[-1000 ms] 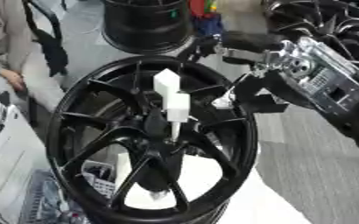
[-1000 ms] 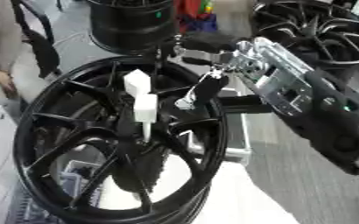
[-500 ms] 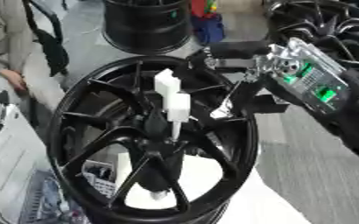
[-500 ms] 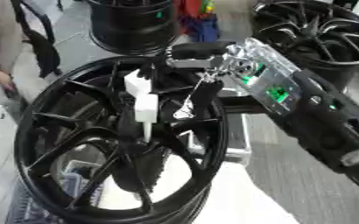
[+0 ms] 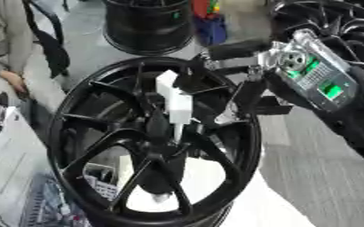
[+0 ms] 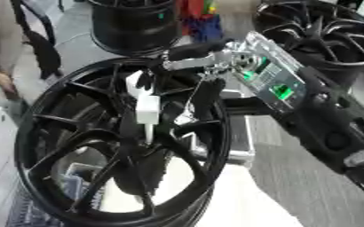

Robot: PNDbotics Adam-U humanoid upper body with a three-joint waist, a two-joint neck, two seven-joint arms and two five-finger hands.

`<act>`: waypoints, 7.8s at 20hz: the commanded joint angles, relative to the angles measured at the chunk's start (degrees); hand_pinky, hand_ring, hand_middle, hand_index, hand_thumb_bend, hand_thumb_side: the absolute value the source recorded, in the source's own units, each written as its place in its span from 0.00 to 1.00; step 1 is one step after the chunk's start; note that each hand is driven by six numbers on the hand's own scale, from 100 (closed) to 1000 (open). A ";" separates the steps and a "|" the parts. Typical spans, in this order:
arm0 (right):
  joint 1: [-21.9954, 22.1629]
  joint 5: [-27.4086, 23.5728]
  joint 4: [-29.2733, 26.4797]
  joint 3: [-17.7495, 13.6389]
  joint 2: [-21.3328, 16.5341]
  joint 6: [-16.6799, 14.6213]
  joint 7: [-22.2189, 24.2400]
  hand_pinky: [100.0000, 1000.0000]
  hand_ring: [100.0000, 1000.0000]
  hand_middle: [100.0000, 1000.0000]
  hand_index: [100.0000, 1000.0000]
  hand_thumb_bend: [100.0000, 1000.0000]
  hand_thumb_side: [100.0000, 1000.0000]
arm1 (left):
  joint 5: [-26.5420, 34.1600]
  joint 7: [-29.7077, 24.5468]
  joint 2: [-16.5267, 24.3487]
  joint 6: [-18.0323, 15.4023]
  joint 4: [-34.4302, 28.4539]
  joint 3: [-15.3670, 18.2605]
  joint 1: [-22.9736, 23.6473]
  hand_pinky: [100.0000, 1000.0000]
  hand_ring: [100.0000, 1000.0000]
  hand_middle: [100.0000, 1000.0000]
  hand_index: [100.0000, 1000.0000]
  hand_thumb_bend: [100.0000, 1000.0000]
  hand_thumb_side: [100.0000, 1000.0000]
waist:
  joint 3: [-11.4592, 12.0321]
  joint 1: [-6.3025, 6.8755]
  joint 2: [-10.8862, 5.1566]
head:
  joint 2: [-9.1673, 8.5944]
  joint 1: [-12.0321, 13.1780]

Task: Pull the pin out of the wheel hub.

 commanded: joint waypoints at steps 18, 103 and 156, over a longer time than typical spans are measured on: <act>-1.76 3.25 8.24 -1.11 4.57 -2.22 -0.60 0.79 0.75 0.75 0.87 0.34 0.17 | -0.17 -0.55 0.28 -0.05 -0.37 -0.12 -0.78 0.53 0.52 0.56 0.65 0.38 0.15 | 0.79 0.68 -0.52 | -0.08 -1.71; 52.06 -7.47 -18.72 -33.99 13.06 3.67 -63.88 0.69 0.56 0.63 0.74 0.25 0.00 | 0.23 1.86 -1.91 -0.22 0.18 2.27 1.37 0.54 0.52 0.56 0.66 0.38 0.15 | -6.48 3.15 -0.58 | 0.22 6.48; 51.57 -10.29 -18.17 -29.14 14.09 2.86 -57.87 0.69 0.55 0.61 0.74 0.22 0.00 | -0.46 0.46 -2.10 -0.47 -0.55 1.60 1.12 0.55 0.52 0.57 0.66 0.35 0.16 | -7.22 3.35 -0.31 | 0.29 9.25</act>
